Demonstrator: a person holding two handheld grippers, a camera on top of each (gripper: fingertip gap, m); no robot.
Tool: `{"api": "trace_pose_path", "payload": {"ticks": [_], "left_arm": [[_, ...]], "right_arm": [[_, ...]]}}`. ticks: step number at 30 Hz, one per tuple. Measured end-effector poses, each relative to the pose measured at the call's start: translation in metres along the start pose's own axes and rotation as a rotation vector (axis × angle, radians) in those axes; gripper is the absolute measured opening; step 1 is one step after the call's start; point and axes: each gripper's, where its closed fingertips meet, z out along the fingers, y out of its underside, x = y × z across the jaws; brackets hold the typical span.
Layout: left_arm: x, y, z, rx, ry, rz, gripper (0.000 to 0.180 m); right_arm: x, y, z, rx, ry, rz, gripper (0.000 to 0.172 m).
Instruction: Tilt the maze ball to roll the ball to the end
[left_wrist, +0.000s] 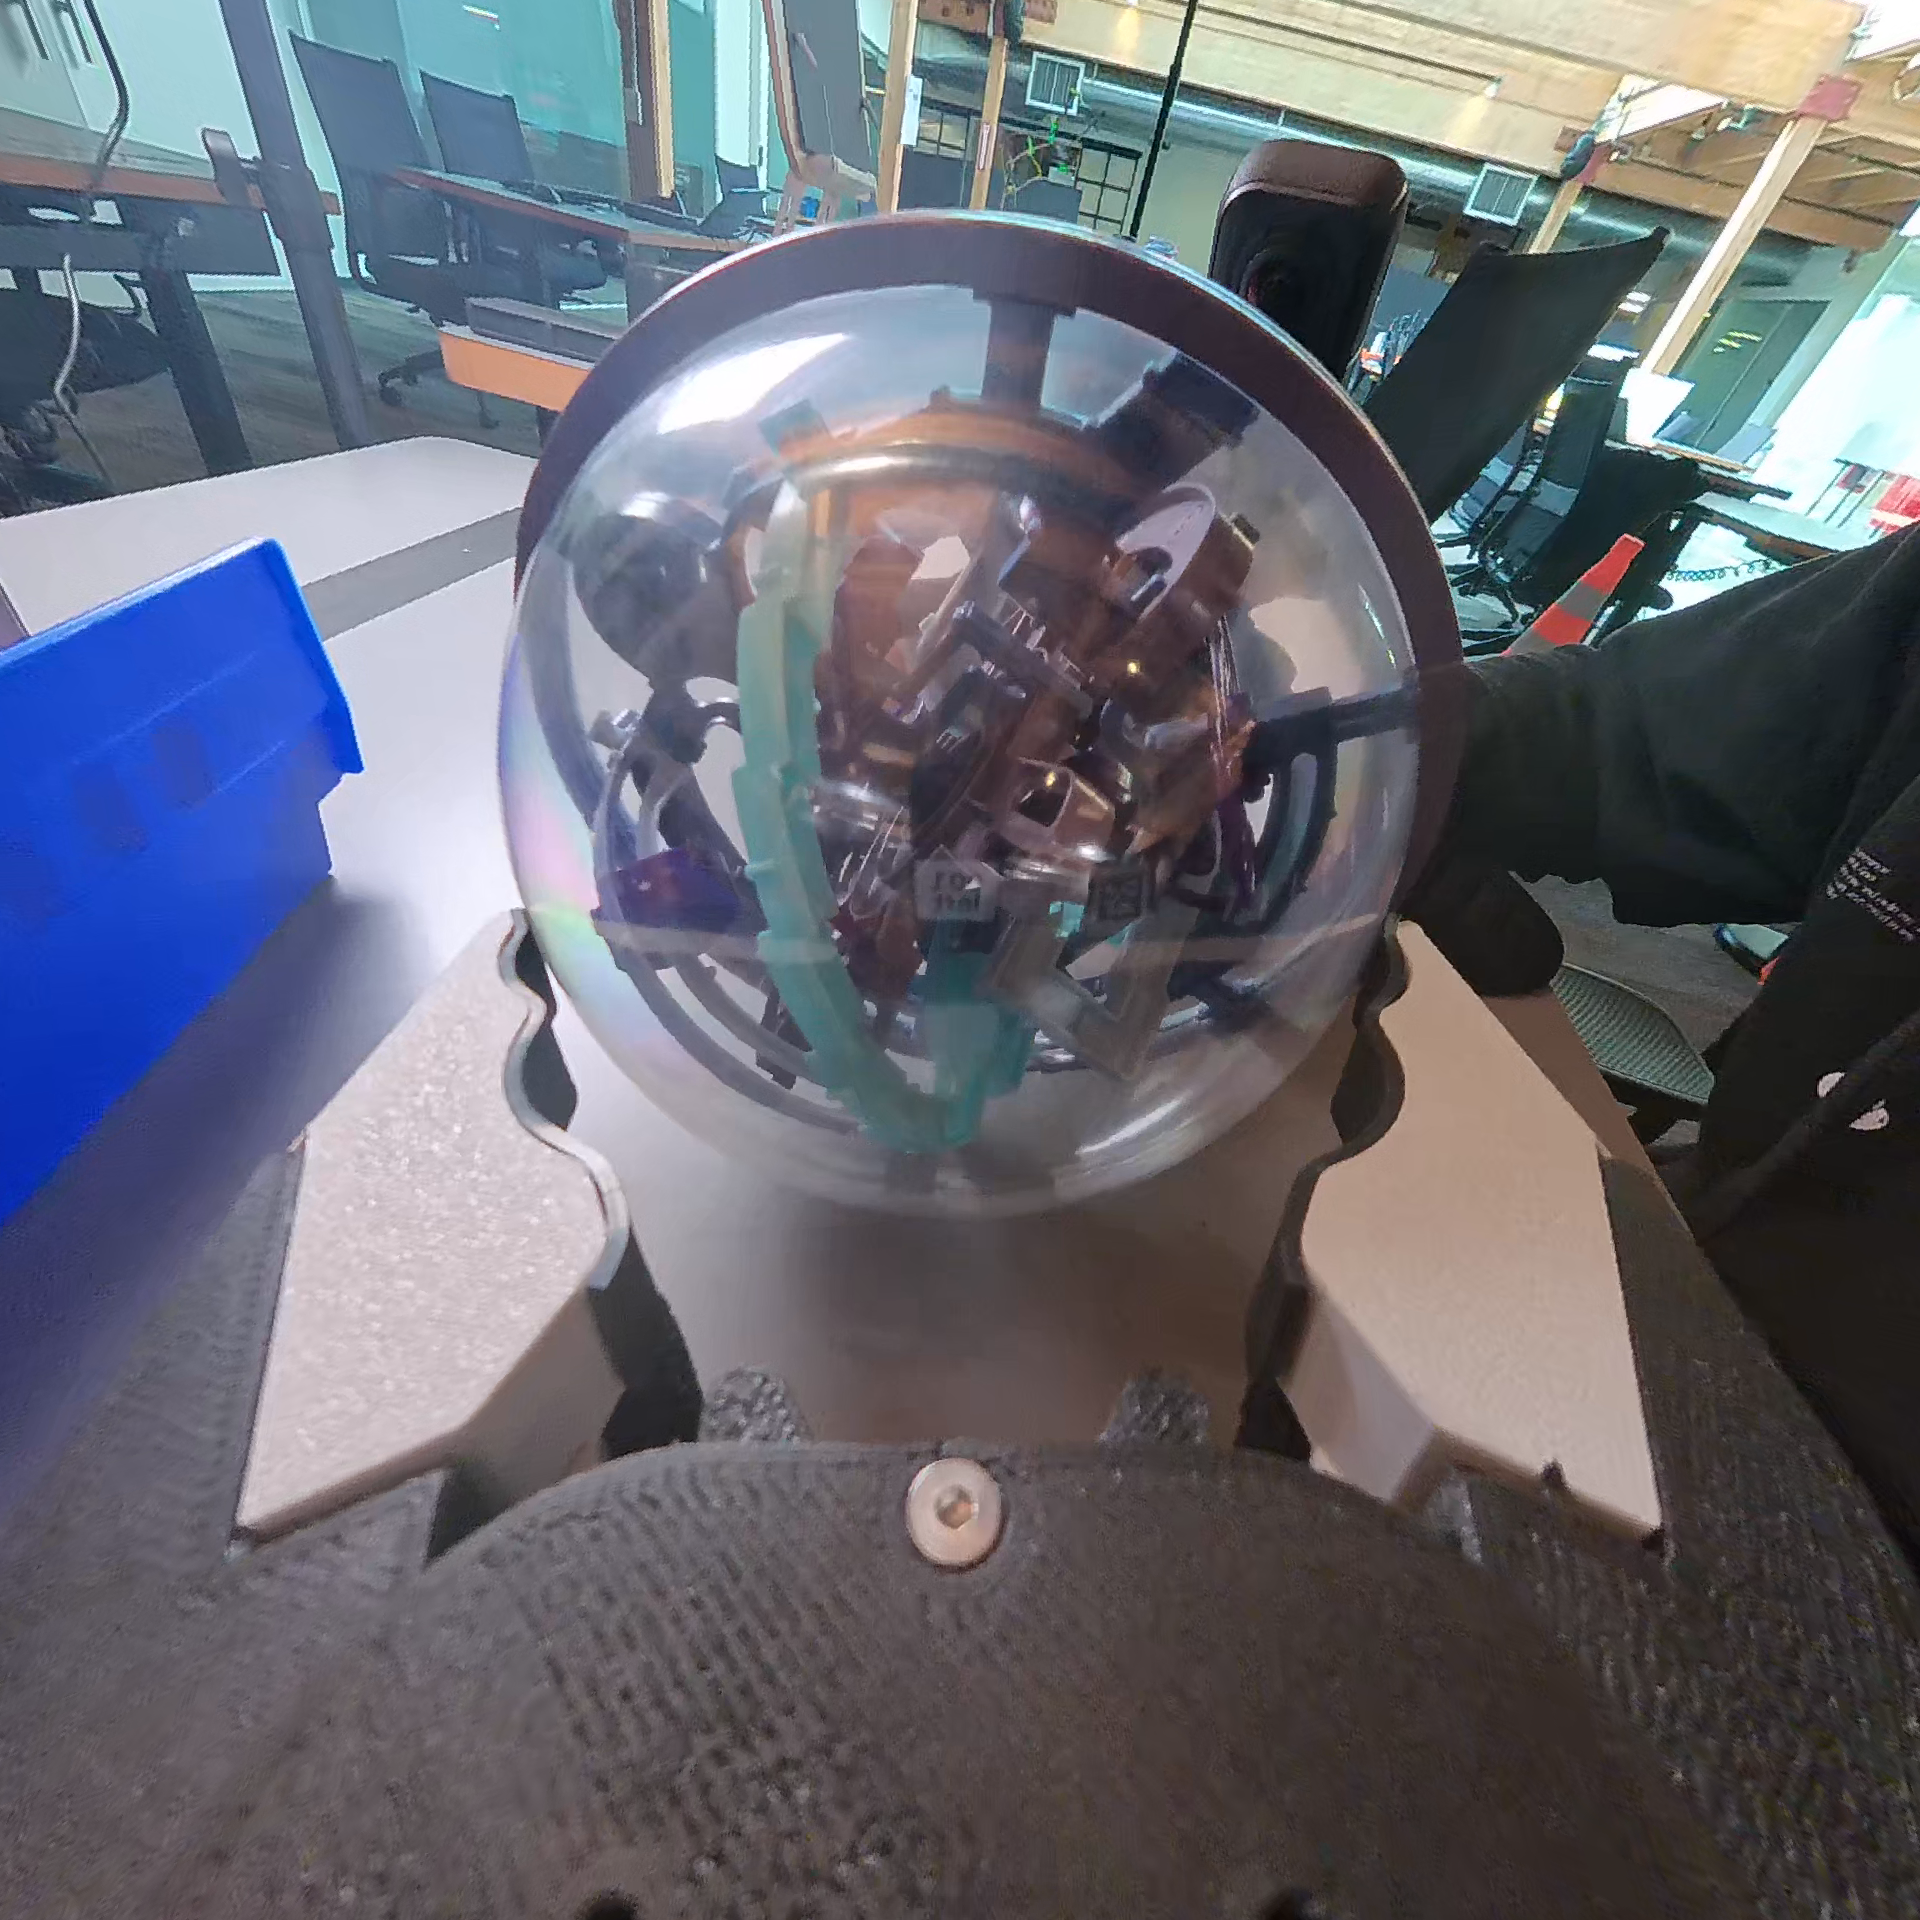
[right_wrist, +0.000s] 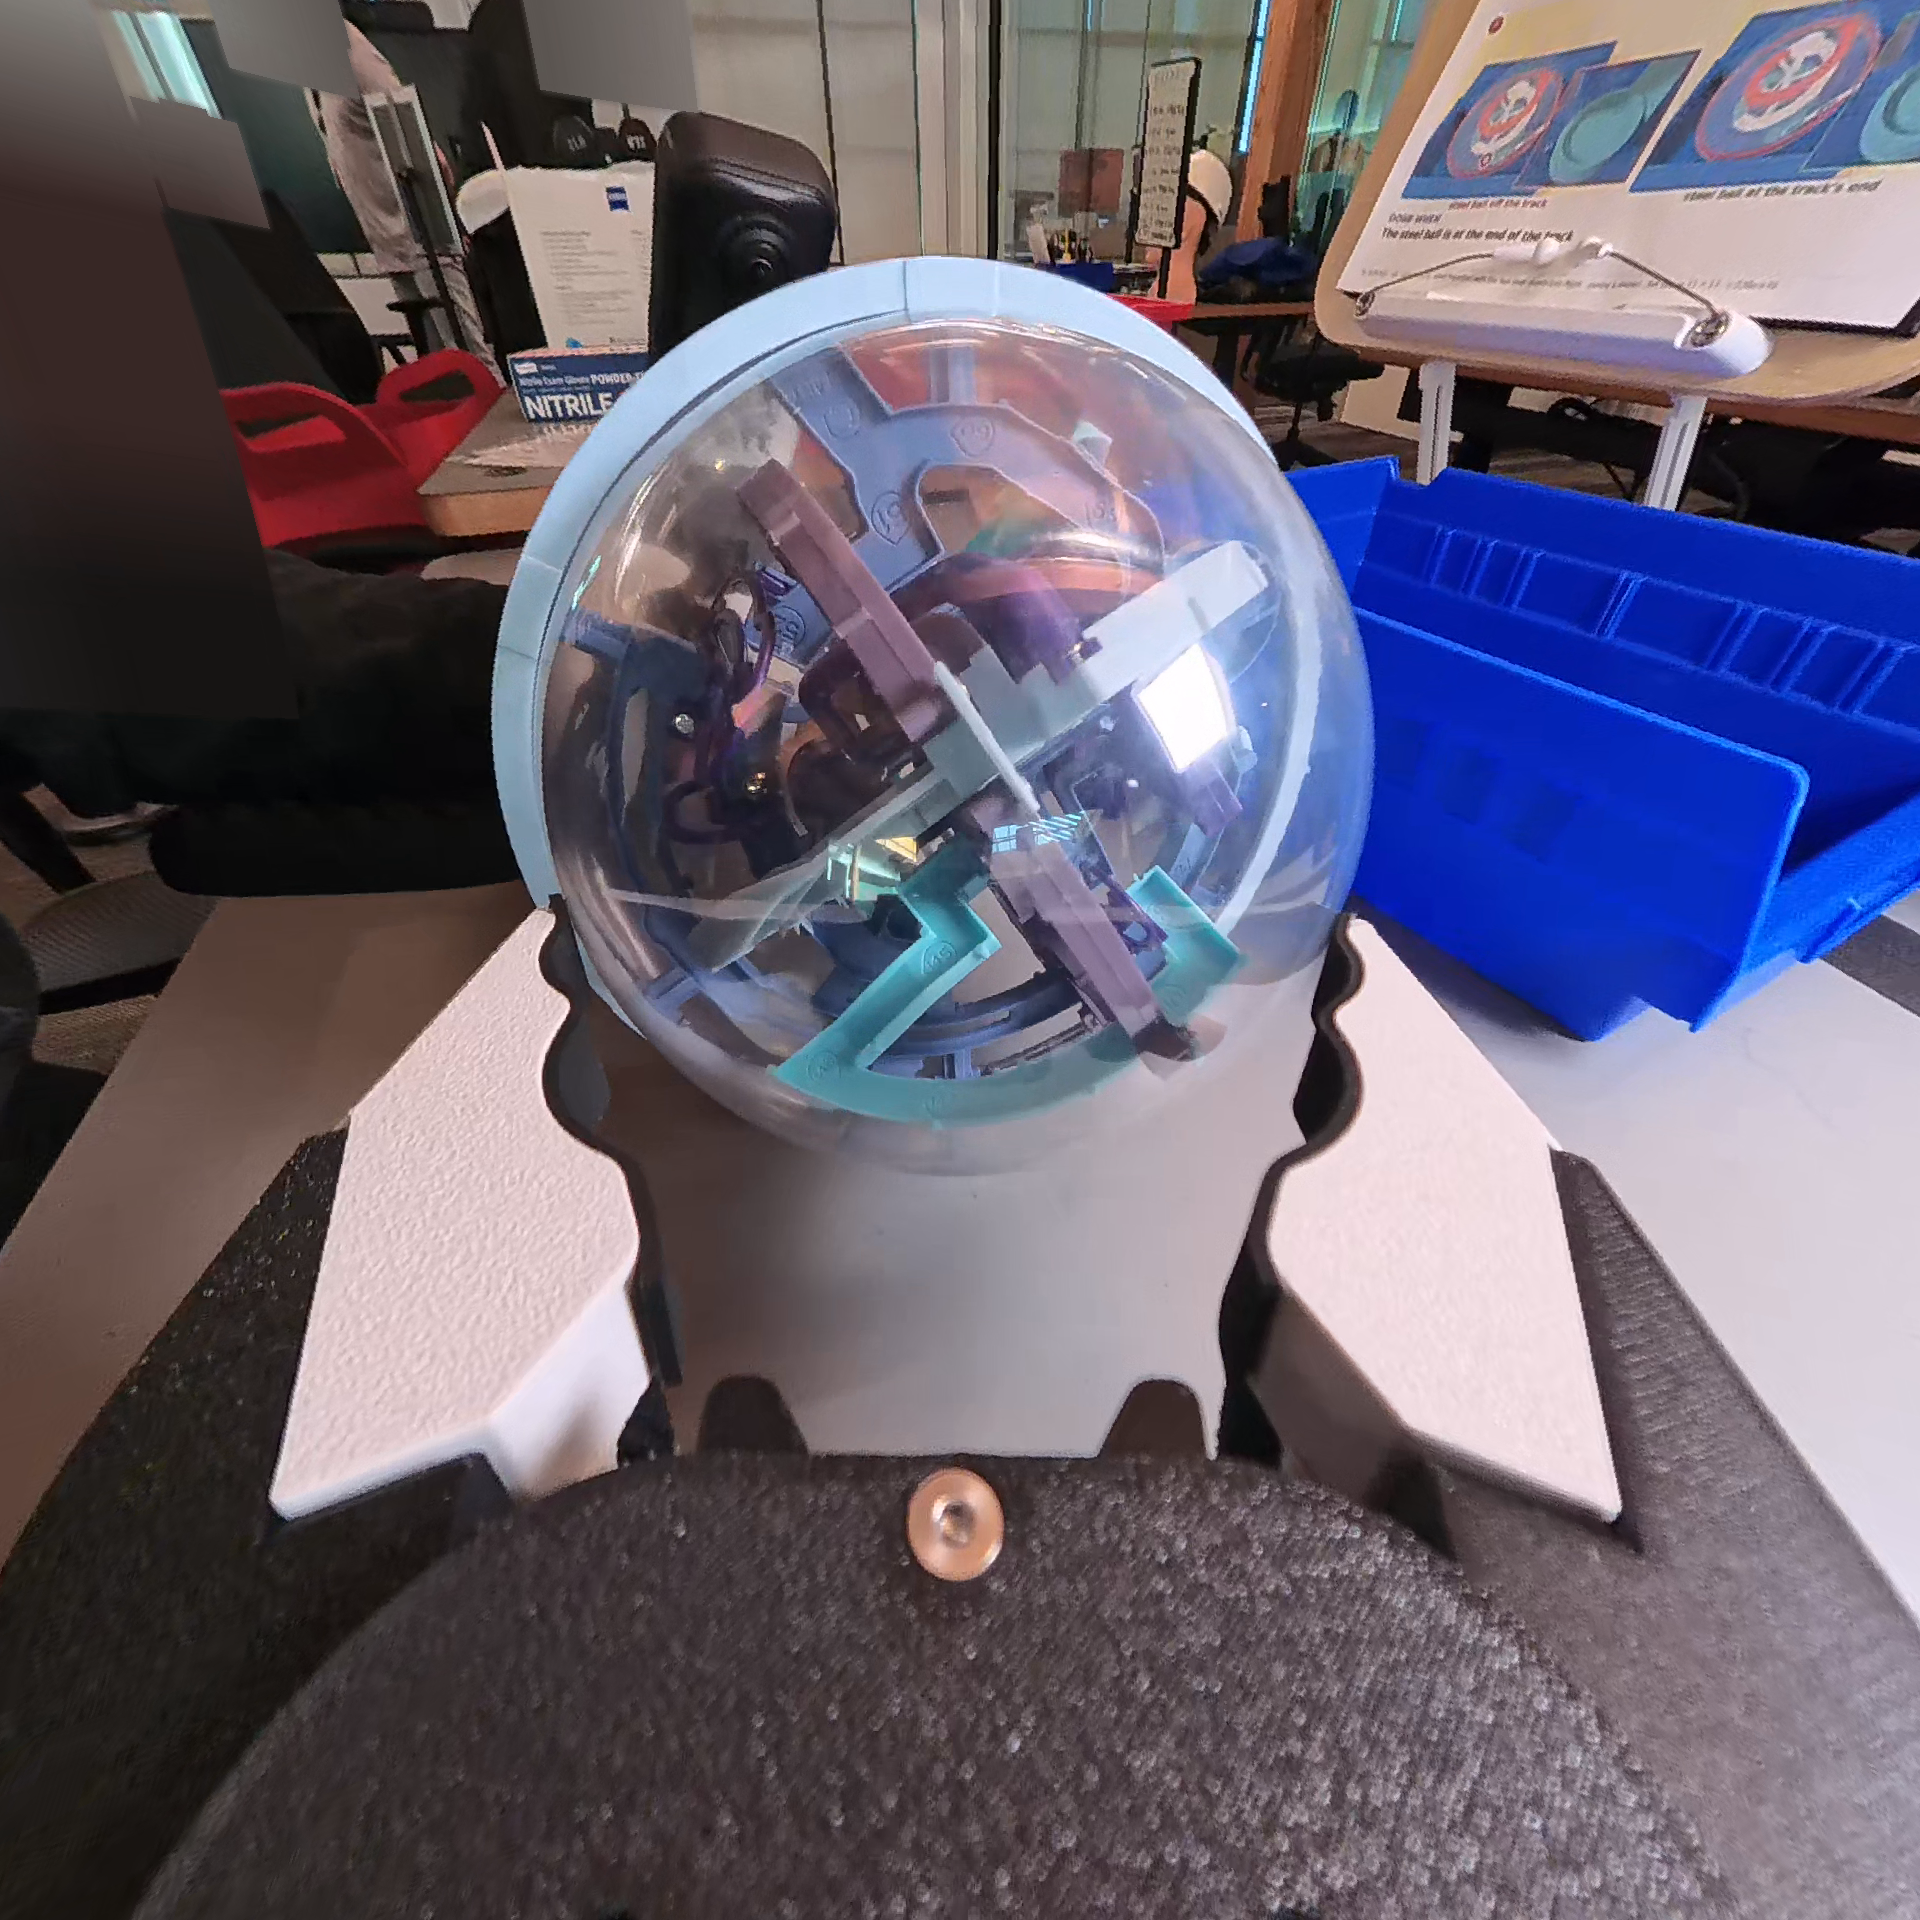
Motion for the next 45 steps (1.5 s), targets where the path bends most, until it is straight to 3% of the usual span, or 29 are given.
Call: {"api": "trace_pose_path", "payload": {"ticks": [24,45], "left_arm": [[0.005,-0.015,-0.001,0.045,-0.032,0.034,0.148],[0.005,-0.013,0.002,0.042,-0.06,-0.095,0.148]], "right_arm": [[-0.001,-0.007,-0.004,0.032,-0.019,-0.002,0.135],[0.0,-0.005,-0.006,0.015,-0.072,0.112,0.135]]}}
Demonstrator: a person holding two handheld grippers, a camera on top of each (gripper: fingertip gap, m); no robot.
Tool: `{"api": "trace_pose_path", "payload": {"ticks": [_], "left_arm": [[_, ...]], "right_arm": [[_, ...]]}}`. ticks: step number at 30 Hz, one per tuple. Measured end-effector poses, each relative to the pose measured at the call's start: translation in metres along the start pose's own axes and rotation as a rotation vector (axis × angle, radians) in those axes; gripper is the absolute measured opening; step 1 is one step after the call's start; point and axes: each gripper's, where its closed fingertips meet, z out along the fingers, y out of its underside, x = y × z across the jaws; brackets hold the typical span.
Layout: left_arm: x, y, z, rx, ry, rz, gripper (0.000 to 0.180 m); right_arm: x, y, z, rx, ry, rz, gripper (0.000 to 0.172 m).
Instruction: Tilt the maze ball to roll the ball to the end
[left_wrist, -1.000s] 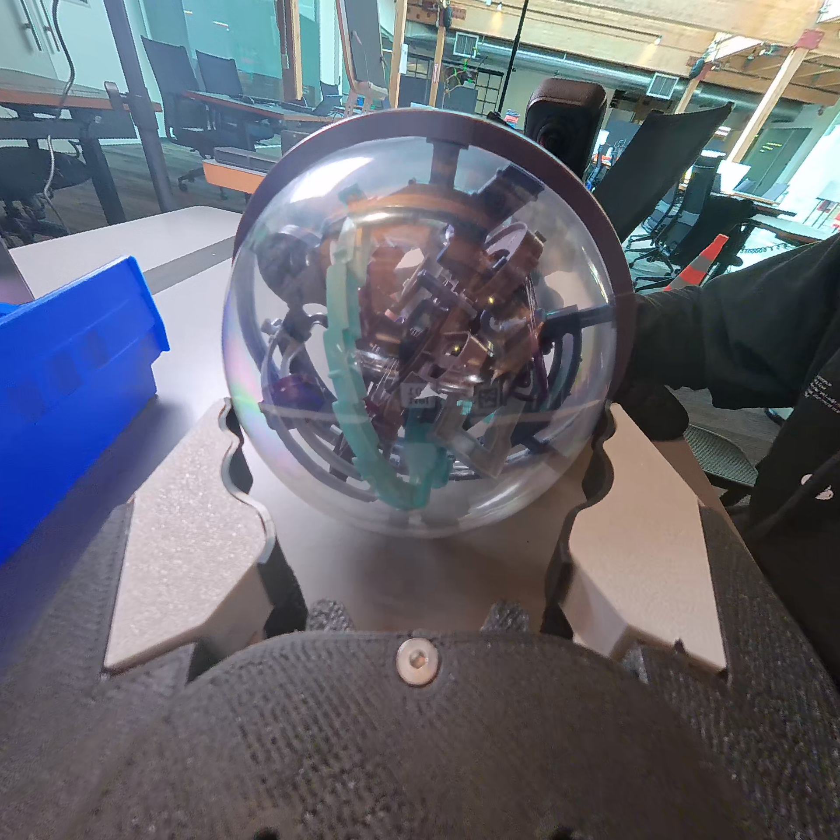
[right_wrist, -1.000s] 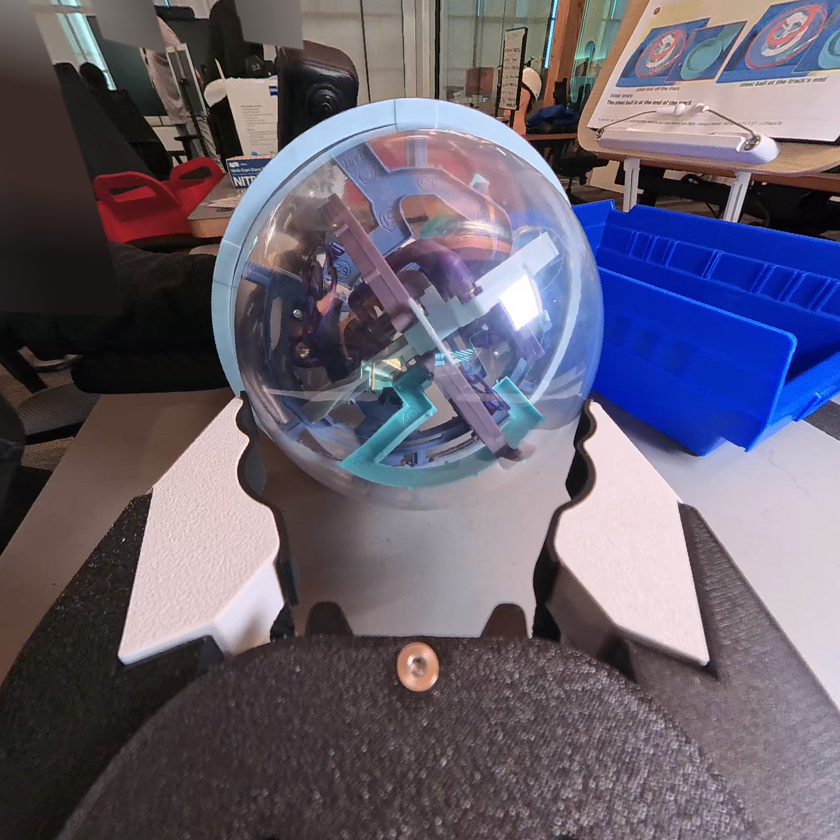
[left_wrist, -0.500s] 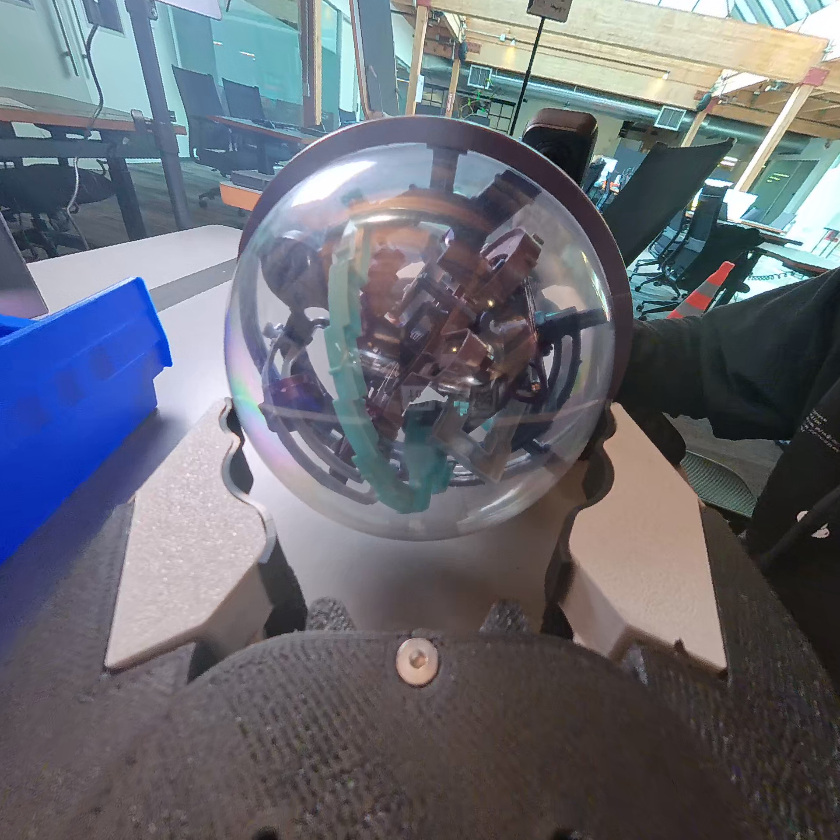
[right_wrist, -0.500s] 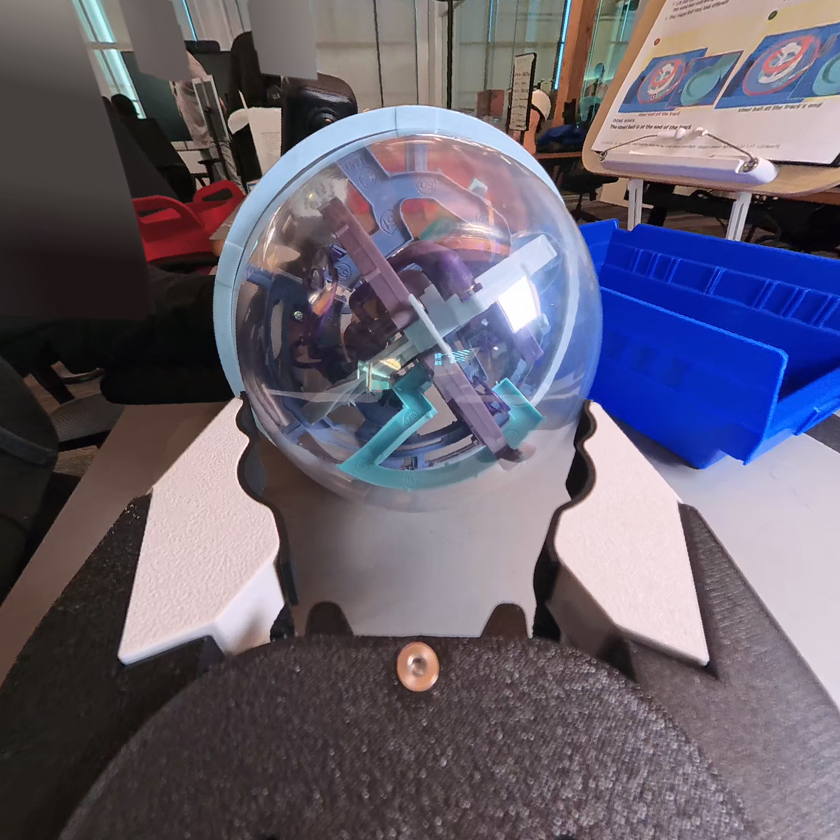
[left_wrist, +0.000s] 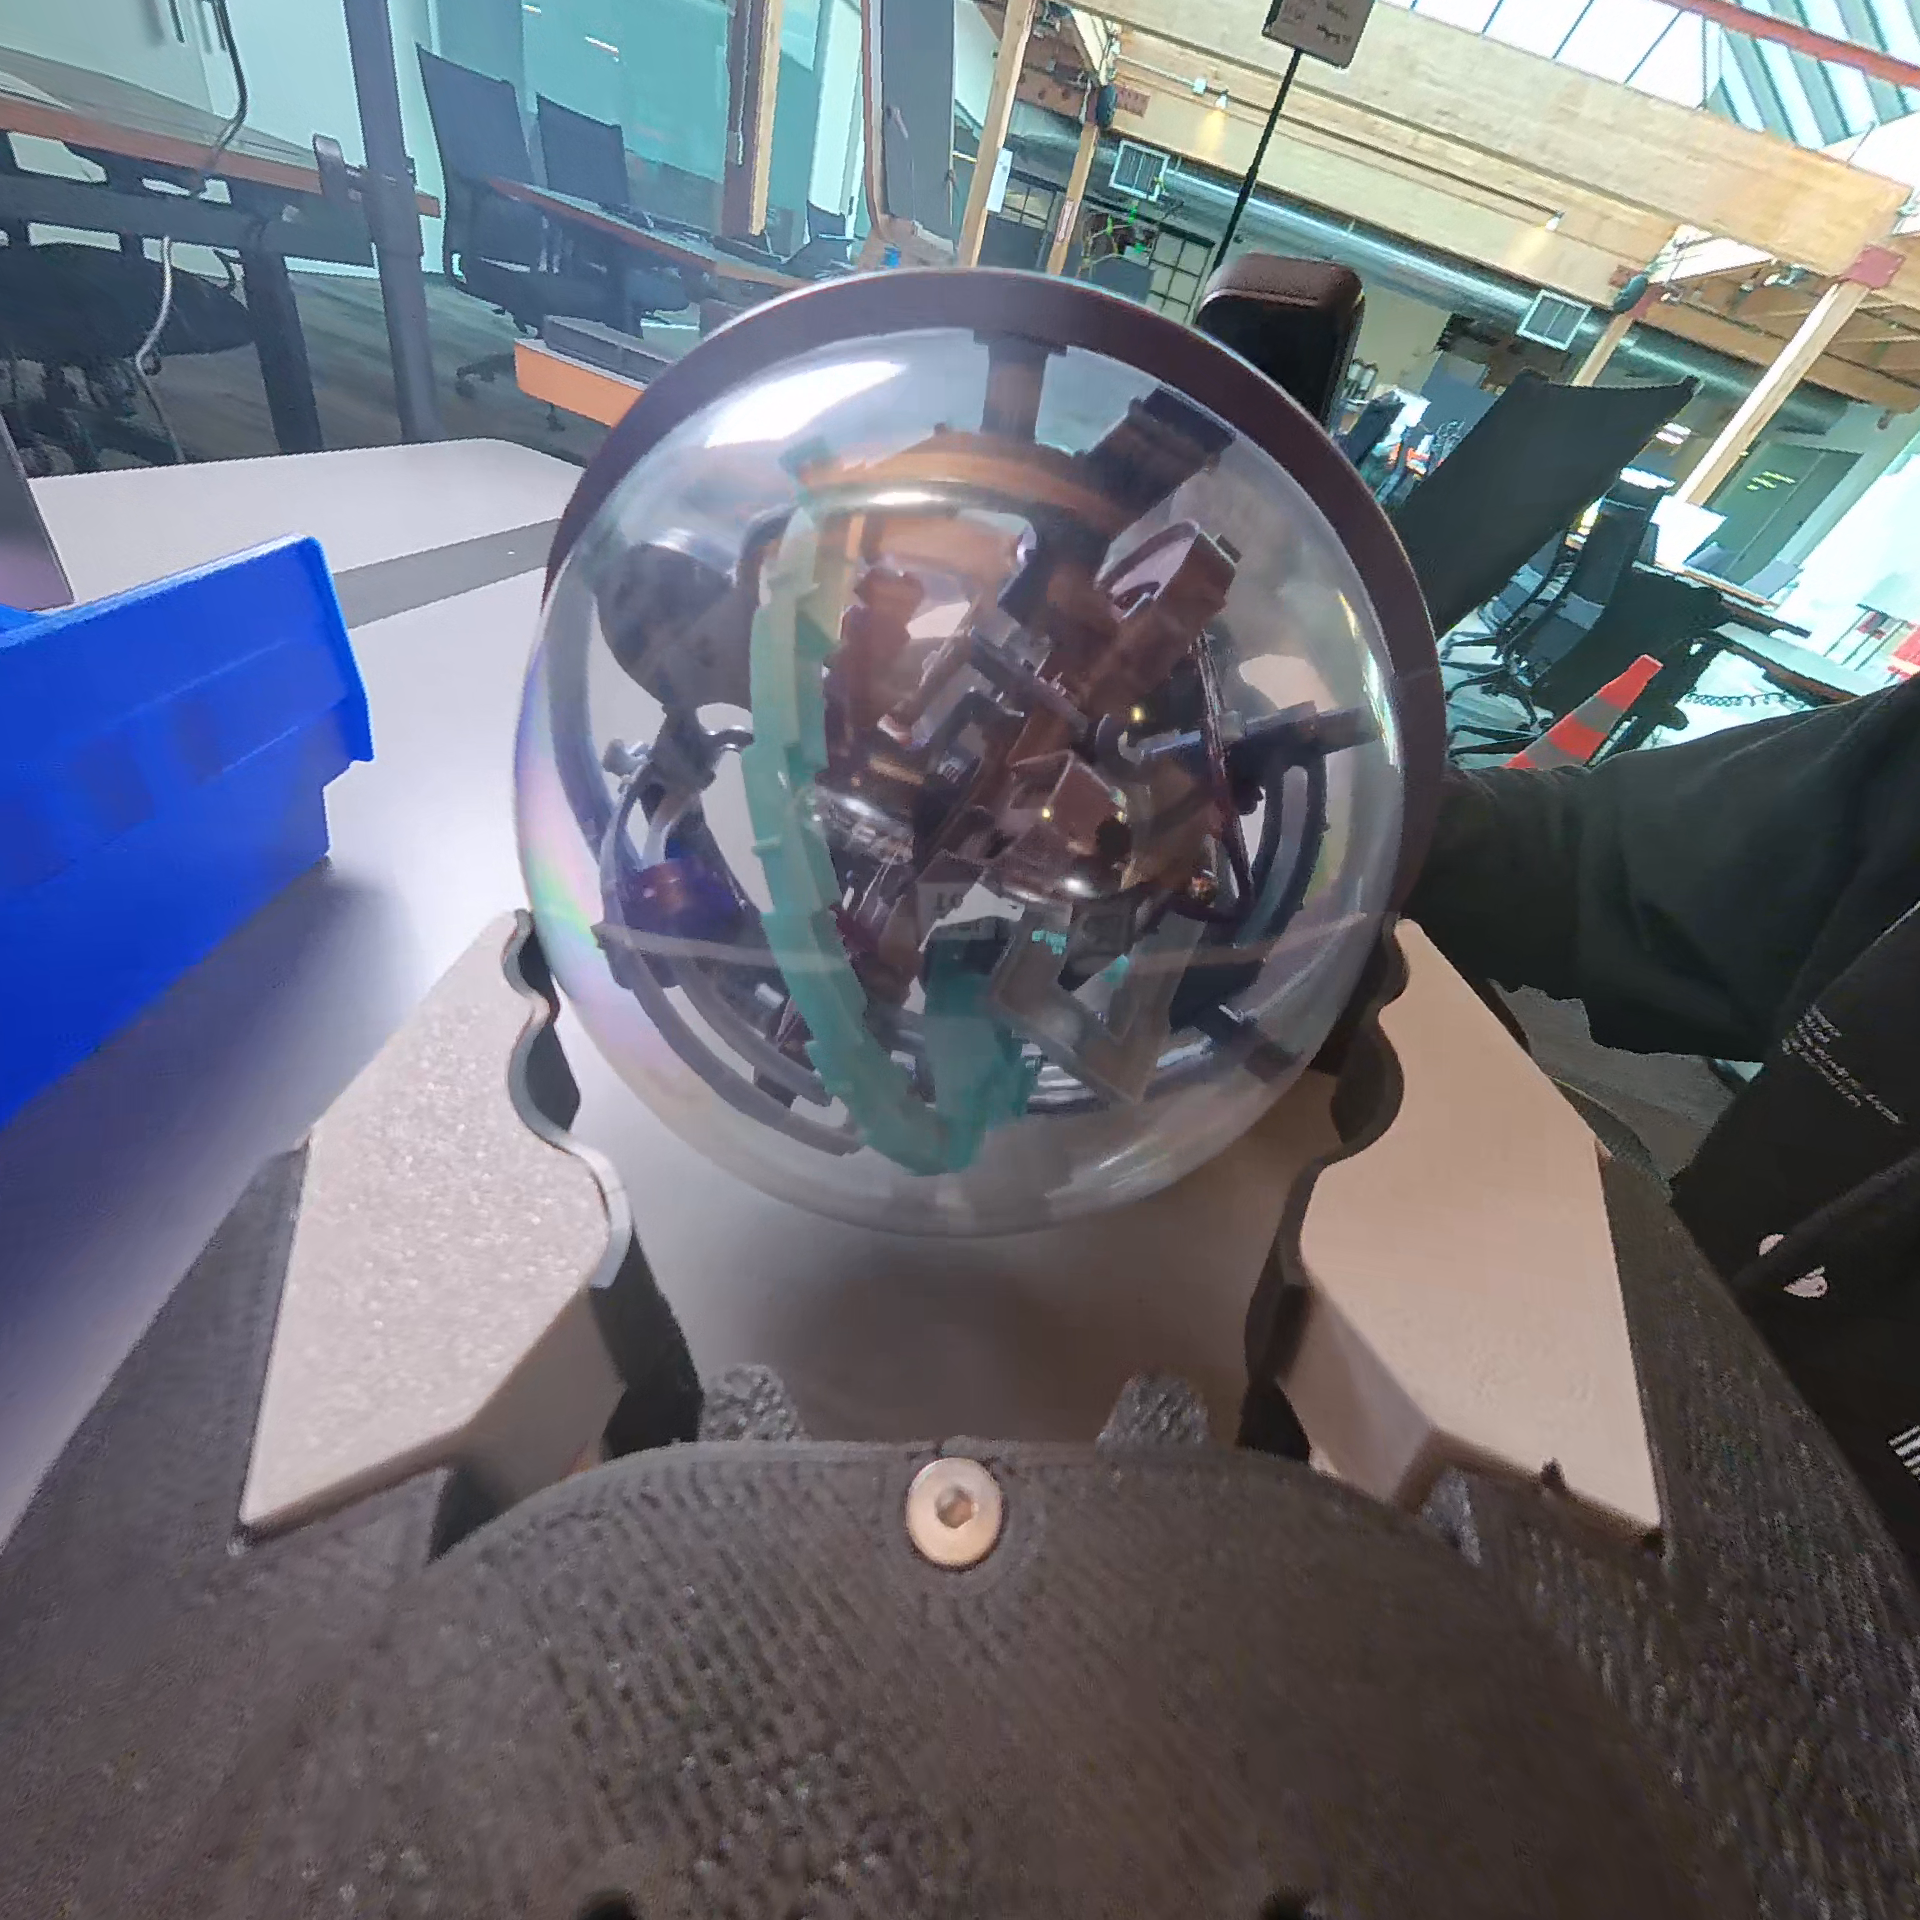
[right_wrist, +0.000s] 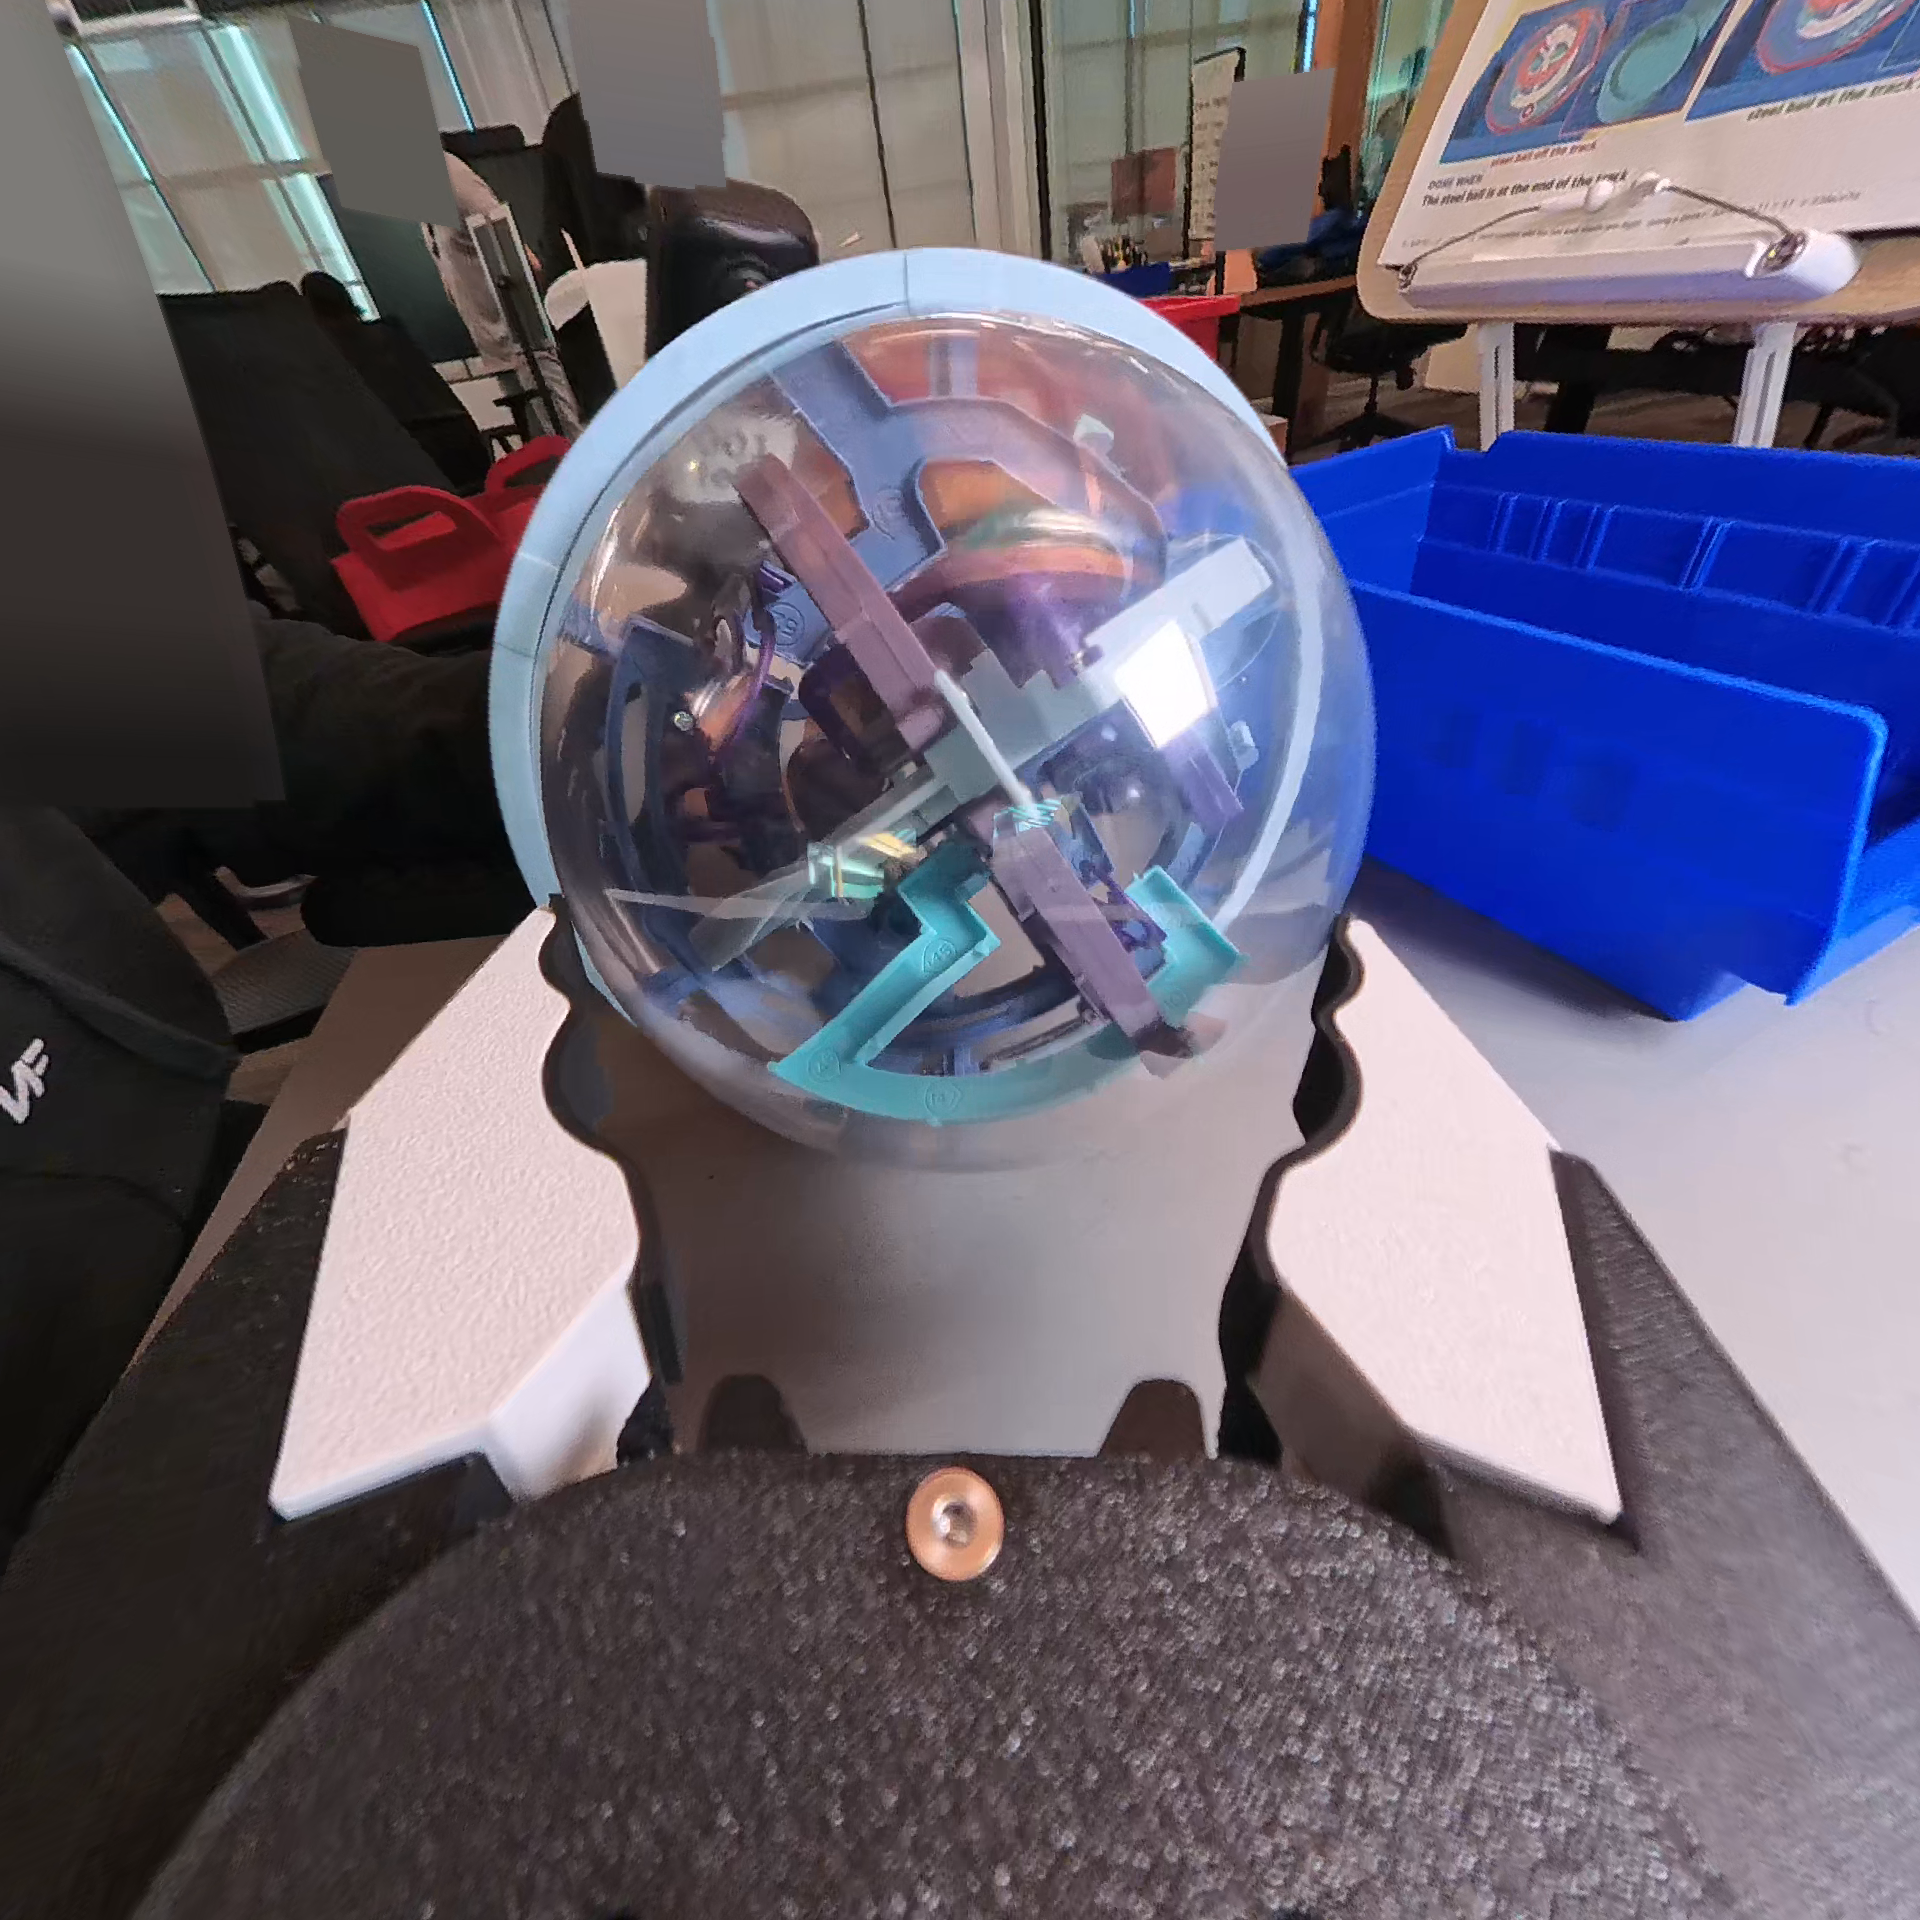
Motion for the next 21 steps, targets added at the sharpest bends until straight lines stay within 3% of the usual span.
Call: {"api": "trace_pose_path", "payload": {"ticks": [21], "left_arm": [[-0.008,0.023,-0.001,-0.119,-0.012,-0.136,0.147]], "right_arm": [[0.001,0.03,0.007,-0.163,-0.043,0.157,0.135]]}}
